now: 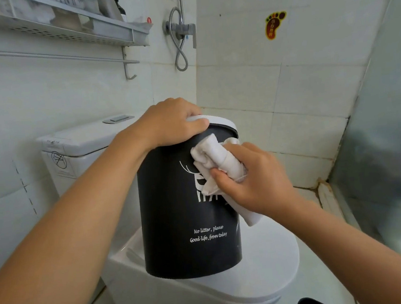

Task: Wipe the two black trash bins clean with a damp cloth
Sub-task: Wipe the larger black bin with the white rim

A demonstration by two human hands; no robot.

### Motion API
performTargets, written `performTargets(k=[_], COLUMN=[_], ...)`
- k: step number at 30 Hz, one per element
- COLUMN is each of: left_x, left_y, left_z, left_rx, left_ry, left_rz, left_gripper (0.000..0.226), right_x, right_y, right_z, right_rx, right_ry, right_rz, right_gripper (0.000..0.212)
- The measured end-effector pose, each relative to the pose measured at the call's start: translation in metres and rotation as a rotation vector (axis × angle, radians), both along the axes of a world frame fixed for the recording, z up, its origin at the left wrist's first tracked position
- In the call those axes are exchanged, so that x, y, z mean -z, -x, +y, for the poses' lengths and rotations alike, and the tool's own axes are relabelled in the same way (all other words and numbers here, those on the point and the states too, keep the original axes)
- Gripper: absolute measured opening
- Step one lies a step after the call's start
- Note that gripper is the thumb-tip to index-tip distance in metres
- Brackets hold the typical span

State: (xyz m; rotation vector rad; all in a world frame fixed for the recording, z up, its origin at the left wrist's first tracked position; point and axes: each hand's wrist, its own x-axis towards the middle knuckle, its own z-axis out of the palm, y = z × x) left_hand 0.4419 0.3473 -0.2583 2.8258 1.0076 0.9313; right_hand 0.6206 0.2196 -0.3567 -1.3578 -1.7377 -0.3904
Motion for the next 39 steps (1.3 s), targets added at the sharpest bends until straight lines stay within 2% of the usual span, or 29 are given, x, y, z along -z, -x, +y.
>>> performTargets(k=[3,9,11,13,15,19,23,25,27,30,32,34,37,39], left_x=[0.005,0.02,0.026,0.029,0.027,0.022,0.021,0.021,0.02,0.019,0.019,0.02,0.021,0.022], left_y=[0.0,0.001,-0.003,-0.007,-0.011,-0.015,-0.014,-0.015,-0.017,-0.018,-0.018,-0.017,-0.014,-0.012], left_z=[0.006,0.015,0.015,0.014,0.013,0.01,0.009,0.007,0.003,0.002,0.003,0.005,0.006,0.005], left_rx=[0.008,0.162,0.18,0.178,0.19,0.227,0.192,0.202,0.204,0.201,0.187,0.166,0.153,0.159], left_ry=[-0.024,-0.049,-0.07,-0.094,-0.094,-0.056,0.034,0.056,0.066,0.081,0.076,0.079,0.089,0.087], left_rz=[-0.059,-0.267,-0.279,-0.275,-0.275,-0.224,-0.226,-0.227,-0.223,-0.226,-0.229,-0.243,-0.247,-0.247], left_gripper=[0.049,0.049,0.049,0.051,0.05,0.046,0.038,0.04,0.038,0.032,0.031,0.035,0.041,0.042], right_x=[0.006,-0.003,-0.008,-0.014,-0.02,-0.029,-0.015,-0.008,-0.016,-0.036,-0.038,-0.026,0.005,0.008], right_y=[-0.008,-0.038,-0.042,-0.04,-0.034,-0.022,-0.018,-0.017,-0.016,-0.016,-0.014,-0.01,-0.008,-0.011], right_z=[-0.009,-0.014,-0.013,-0.011,-0.009,-0.007,-0.026,-0.034,-0.031,-0.013,-0.006,-0.015,-0.041,-0.044], right_rx=[-0.017,0.085,0.095,0.084,0.054,0.07,0.049,0.013,0.043,0.137,0.18,0.144,-0.087,-0.114], right_ry=[0.006,-0.044,-0.055,-0.066,-0.081,-0.097,0.013,0.041,0.013,-0.035,-0.071,-0.043,0.066,0.068], right_rz=[0.014,0.192,0.204,0.189,0.142,-0.023,-0.389,-0.508,-0.475,-0.286,-0.231,-0.281,-0.501,-0.52], right_gripper=[0.024,0.014,0.019,0.015,0.017,0.037,0.041,0.04,0.041,0.044,0.044,0.047,0.048,0.044])
